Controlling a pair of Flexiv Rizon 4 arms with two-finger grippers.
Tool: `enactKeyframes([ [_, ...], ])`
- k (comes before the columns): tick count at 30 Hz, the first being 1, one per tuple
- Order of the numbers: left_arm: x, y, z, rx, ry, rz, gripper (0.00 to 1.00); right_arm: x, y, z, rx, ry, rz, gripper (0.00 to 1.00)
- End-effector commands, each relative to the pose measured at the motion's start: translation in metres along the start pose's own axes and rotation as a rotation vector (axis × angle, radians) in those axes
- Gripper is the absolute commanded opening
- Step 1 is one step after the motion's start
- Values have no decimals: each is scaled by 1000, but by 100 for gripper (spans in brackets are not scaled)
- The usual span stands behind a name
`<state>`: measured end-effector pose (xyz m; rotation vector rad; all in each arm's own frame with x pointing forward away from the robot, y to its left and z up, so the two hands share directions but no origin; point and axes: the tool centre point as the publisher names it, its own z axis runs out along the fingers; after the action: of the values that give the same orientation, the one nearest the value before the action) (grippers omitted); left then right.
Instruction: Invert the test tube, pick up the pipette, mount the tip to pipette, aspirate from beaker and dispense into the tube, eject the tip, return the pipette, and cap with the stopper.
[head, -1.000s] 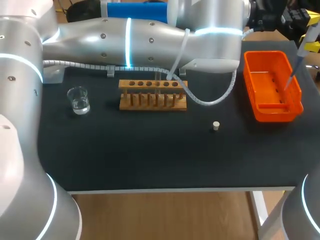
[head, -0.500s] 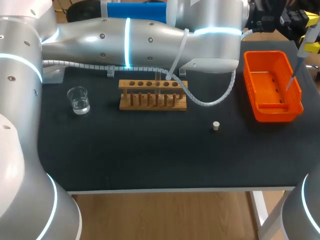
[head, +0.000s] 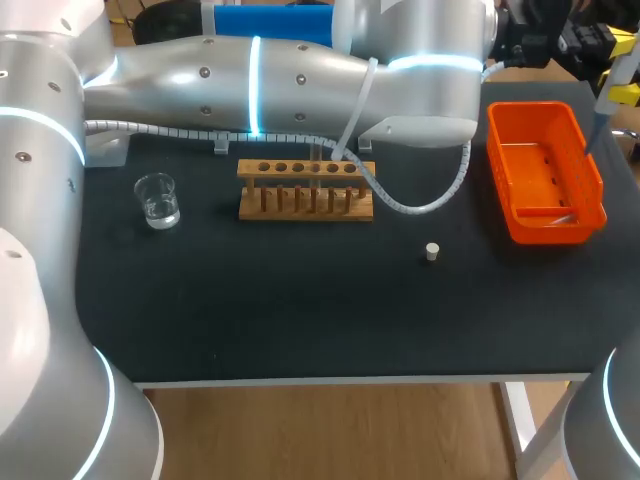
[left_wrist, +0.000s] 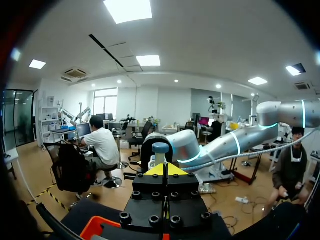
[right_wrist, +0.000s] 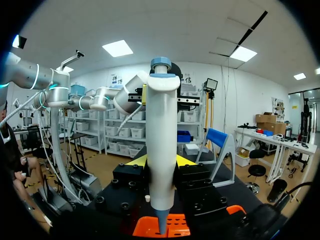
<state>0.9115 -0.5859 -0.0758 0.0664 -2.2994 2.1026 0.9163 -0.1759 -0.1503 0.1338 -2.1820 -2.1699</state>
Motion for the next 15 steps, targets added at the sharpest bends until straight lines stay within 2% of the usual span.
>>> enactKeyframes([
  [1,3,6,2,15,-28,16,0,-2,9,-1,2,7,0,0],
  [4,1,-3,-2,10,-39,40,0,-2,9,-1,2,7,0,0],
  [13,-2,-44,-26,-10,-79,111,0,-2,9,-1,2,7,0,0],
  [14,-2,-48,-29,-12,-79,114,27,-2,9,-1,2,7,0,0],
  [15,-2,-50,-31,-14,-78,118,59,-2,9,-1,2,7,0,0],
])
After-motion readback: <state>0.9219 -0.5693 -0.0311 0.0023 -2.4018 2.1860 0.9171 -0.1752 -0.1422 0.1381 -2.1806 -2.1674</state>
